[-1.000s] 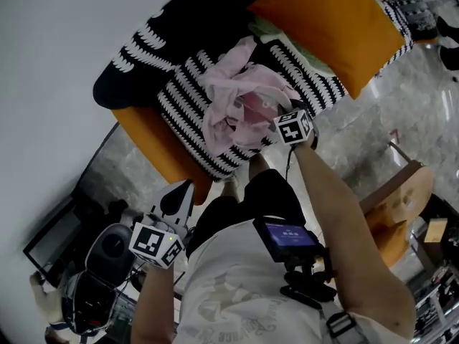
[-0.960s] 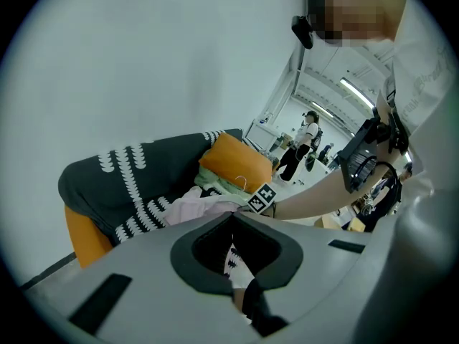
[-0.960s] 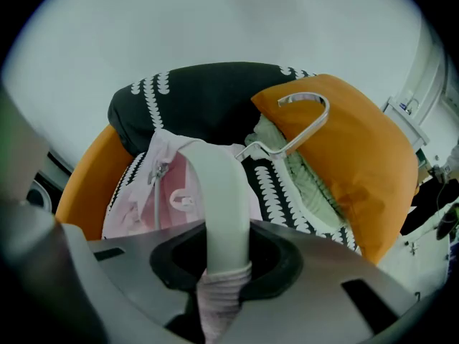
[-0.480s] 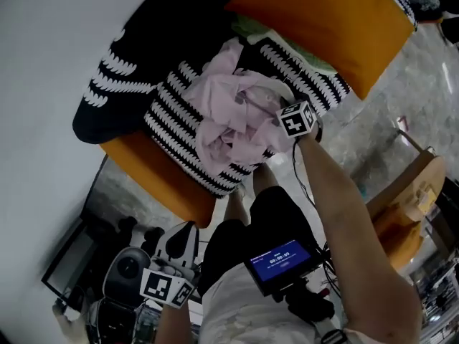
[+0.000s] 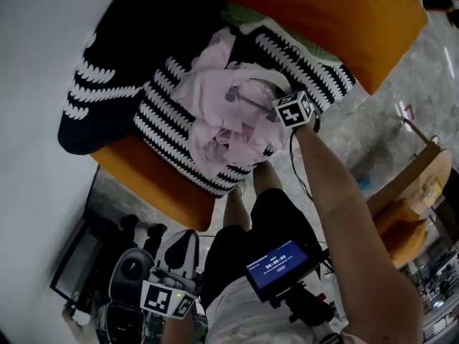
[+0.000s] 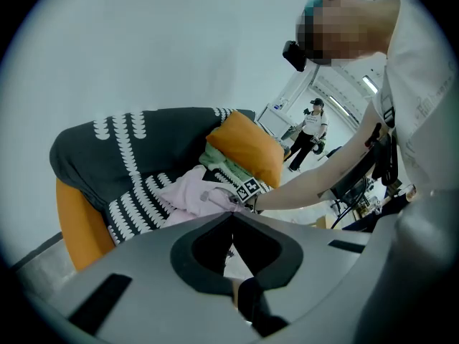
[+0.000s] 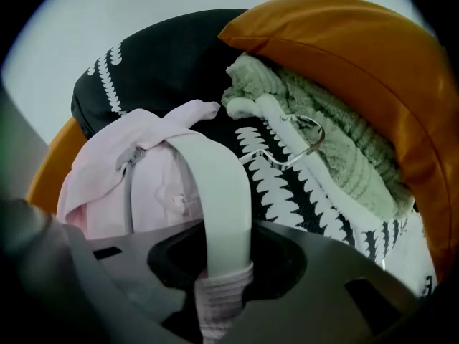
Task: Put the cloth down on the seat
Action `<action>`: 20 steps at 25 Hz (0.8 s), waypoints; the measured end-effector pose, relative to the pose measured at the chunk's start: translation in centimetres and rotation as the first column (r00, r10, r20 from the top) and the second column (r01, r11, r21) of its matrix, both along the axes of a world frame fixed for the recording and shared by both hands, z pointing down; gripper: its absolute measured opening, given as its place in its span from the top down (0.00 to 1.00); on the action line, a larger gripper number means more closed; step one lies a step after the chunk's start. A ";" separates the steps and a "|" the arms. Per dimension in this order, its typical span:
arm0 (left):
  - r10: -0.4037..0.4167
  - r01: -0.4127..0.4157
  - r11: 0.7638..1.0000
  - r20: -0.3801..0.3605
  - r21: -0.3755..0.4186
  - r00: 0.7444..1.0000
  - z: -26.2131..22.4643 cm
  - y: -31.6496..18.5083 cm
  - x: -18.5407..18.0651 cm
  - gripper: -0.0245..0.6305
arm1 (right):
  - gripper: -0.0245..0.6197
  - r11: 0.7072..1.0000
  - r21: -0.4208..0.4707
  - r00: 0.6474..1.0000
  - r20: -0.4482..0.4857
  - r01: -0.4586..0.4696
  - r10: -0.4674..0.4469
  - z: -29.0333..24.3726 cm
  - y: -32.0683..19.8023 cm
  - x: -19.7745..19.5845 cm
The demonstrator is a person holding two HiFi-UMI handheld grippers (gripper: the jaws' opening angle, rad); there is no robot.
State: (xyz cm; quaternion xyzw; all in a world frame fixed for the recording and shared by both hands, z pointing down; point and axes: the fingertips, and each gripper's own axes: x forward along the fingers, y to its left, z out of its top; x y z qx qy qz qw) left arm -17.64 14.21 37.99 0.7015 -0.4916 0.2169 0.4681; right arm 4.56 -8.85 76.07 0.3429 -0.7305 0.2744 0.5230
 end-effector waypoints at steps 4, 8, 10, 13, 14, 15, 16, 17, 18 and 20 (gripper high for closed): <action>0.025 -0.025 1.000 0.002 -0.012 1.000 0.9 -0.8 0.3 0.95 | 0.65 1.000 0.000 1.000 -0.024 0.002 -0.002 1.2 0.0 -0.9; 0.065 -0.065 0.998 0.009 0.006 0.998 0.5 -1.7 2.6 0.95 | 0.57 0.999 -0.024 0.999 0.020 -0.041 0.041 0.6 0.6 0.9; 0.076 -0.077 0.997 0.007 0.024 0.997 0.1 -2.1 3.4 0.95 | 0.56 0.998 -0.030 0.998 0.046 -0.046 0.047 -0.4 0.8 1.9; 0.089 -0.088 0.995 -0.005 0.040 0.996 -0.1 -2.0 4.2 0.95 | 0.56 0.998 -0.047 0.996 0.075 -0.048 0.051 -1.5 1.9 2.6; 0.092 -0.092 0.995 -0.009 0.047 0.996 0.0 -2.2 4.2 0.95 | 0.56 0.998 -0.050 0.995 0.081 -0.046 0.050 -1.7 2.1 2.6; 0.095 -0.094 0.994 -0.013 0.058 0.995 0.1 -2.6 4.3 0.95 | 0.56 0.998 -0.046 0.995 0.084 -0.043 0.046 -1.9 1.9 2.7; 0.097 -0.096 0.993 -0.016 0.070 0.995 0.2 -3.1 4.3 0.95 | 0.56 0.999 -0.038 0.996 0.085 -0.037 0.040 -2.1 1.4 2.7; 0.100 -0.098 0.992 -0.021 0.081 0.995 0.3 -3.6 4.3 0.95 | 0.57 0.999 -0.031 0.996 0.086 -0.030 0.033 -2.4 0.9 2.7; 0.103 -0.101 0.991 -0.025 0.087 0.994 0.2 -3.8 4.5 0.95 | 0.58 0.999 -0.028 0.996 0.085 -0.022 0.024 -2.8 0.7 2.7; 0.111 -0.107 0.990 -0.030 0.091 0.993 0.0 -3.5 4.9 0.95 | 0.64 1.000 -0.023 0.997 0.079 -0.007 0.009 -3.6 1.0 2.9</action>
